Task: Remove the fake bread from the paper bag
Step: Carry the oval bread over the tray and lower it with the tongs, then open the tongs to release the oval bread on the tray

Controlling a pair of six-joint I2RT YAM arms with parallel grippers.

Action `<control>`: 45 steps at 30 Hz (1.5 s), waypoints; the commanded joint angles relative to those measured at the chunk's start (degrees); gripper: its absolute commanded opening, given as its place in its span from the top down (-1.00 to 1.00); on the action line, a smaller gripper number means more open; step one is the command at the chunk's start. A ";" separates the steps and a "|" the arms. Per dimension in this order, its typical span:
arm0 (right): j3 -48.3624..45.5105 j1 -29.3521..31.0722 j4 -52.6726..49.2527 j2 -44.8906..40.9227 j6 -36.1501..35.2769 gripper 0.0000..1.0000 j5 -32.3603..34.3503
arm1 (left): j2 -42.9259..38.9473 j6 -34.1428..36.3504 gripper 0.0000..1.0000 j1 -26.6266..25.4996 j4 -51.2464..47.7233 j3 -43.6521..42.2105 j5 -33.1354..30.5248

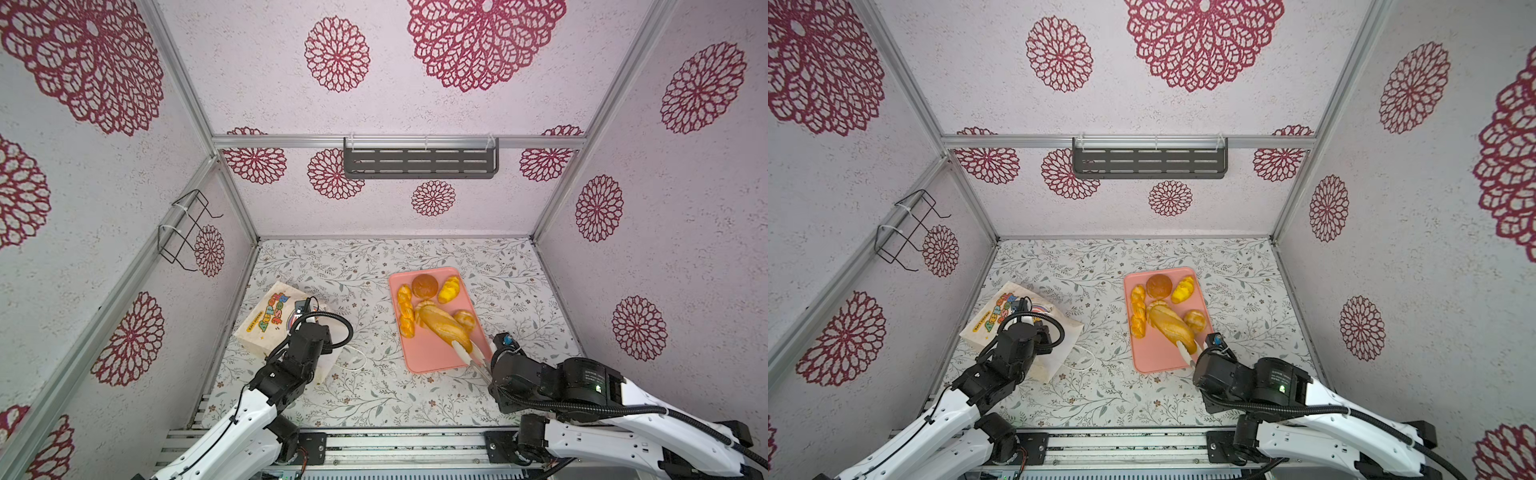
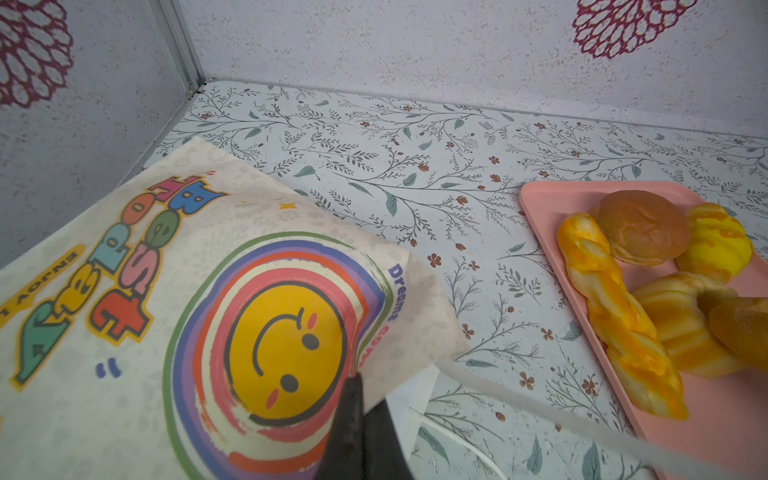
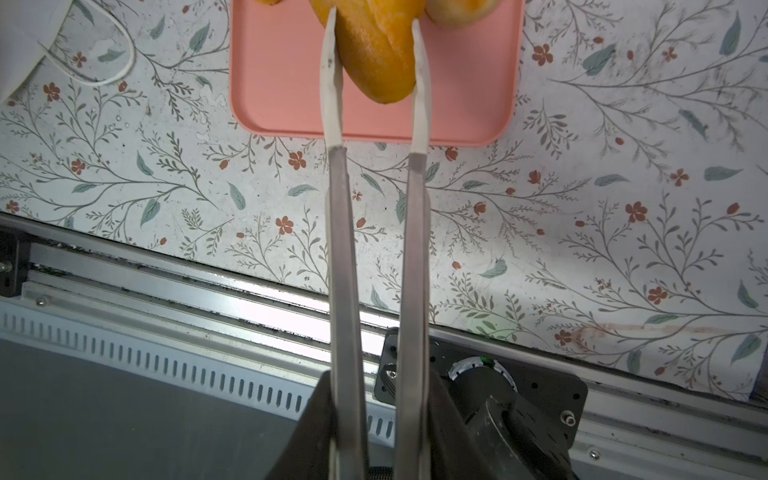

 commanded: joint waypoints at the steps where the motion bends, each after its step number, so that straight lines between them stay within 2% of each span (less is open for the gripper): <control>1: -1.69 -0.23 0.24 -0.10 1.96 1.00 -0.95 | -0.37 -1.13 1.00 0.39 0.27 -0.34 0.90; 4: -3.39 -0.20 3.31 1.89 1.62 0.98 -1.61 | -0.35 -1.58 1.00 0.39 0.23 -0.35 1.16; 7: -4.43 -0.28 7.57 4.10 0.96 0.75 -1.53 | -0.44 -1.75 1.00 0.44 -0.02 -0.15 1.26; 13: -6.10 -0.28 16.74 8.55 -0.26 0.52 -1.60 | -0.79 -1.81 1.00 0.44 -0.82 0.09 1.34; 14: -6.17 -2.13 17.30 9.15 -0.36 0.47 -1.52 | -0.88 -1.85 1.00 0.44 -1.00 0.18 1.34; 19: -6.45 -2.81 18.01 10.03 -0.40 0.27 -1.84 | -1.71 -1.67 1.00 0.43 -1.79 0.01 1.09; 26: -7.20 -2.91 15.29 4.90 2.54 0.21 -1.41 | -1.71 -2.29 1.00 0.44 -1.15 -0.93 1.35; 31: -6.15 -2.91 13.38 2.97 3.30 0.21 -0.77 | -1.24 -2.46 1.00 0.43 -0.76 -0.87 1.52; 38: -0.84 -3.17 14.37 7.17 0.34 0.28 1.83 | -1.41 -2.51 1.00 0.42 -0.76 -0.61 1.67; 41: 2.58 -3.78 16.05 9.94 -2.17 0.46 2.35 | -1.67 -2.73 1.00 0.39 -0.90 -0.67 1.93; 45: 5.31 -5.59 19.80 13.17 -5.95 0.79 0.68 | -2.02 -2.71 1.00 0.43 -1.18 -0.69 1.96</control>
